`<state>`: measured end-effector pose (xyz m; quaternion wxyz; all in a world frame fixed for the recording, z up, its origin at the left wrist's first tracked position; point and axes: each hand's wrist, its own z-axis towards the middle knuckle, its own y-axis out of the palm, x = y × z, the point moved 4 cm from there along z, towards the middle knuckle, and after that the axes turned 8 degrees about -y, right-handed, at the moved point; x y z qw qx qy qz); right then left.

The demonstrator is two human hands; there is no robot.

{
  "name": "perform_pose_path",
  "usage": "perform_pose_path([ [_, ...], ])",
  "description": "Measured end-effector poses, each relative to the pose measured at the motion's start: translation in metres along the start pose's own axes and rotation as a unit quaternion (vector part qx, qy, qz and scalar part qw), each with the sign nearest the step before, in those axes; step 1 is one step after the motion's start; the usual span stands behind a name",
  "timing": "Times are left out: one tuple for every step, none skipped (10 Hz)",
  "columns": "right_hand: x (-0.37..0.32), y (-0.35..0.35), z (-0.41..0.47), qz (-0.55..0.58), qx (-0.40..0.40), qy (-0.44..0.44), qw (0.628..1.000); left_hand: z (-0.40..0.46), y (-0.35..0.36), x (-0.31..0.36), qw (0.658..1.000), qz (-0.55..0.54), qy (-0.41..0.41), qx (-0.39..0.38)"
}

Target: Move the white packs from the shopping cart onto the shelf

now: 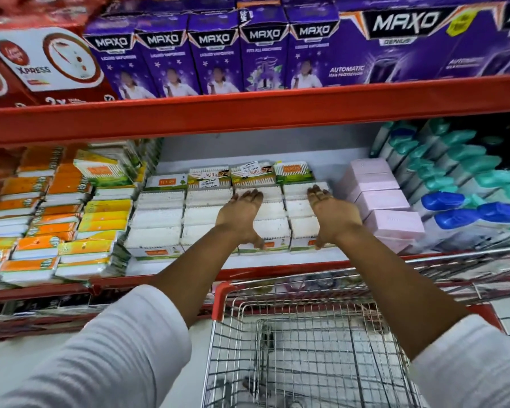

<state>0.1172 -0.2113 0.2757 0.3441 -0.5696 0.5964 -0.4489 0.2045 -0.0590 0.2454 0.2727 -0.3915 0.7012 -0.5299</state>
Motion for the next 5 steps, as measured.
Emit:
perform_pose_path([
  [0.000,0.001,0.005,-0.015,0.022,-0.005,1.000,0.000,-0.001,0.002,1.000,0.002,-0.012,-0.008],
  [0.002,0.004,0.007,-0.015,0.038,-0.015,0.999,-0.002,-0.001,0.005,1.000,-0.003,-0.022,-0.011],
  [0.002,0.008,0.003,0.011,0.046,-0.023,0.999,-0.009,0.002,0.010,0.999,-0.005,-0.027,-0.016],
  [-0.004,0.002,-0.011,0.054,0.098,-0.041,0.993,-0.023,0.001,0.020,0.999,-0.043,-0.026,0.021],
  [-0.020,-0.013,-0.035,0.072,0.226,-0.064,0.969,-0.048,-0.009,0.031,0.987,-0.087,0.002,0.135],
])
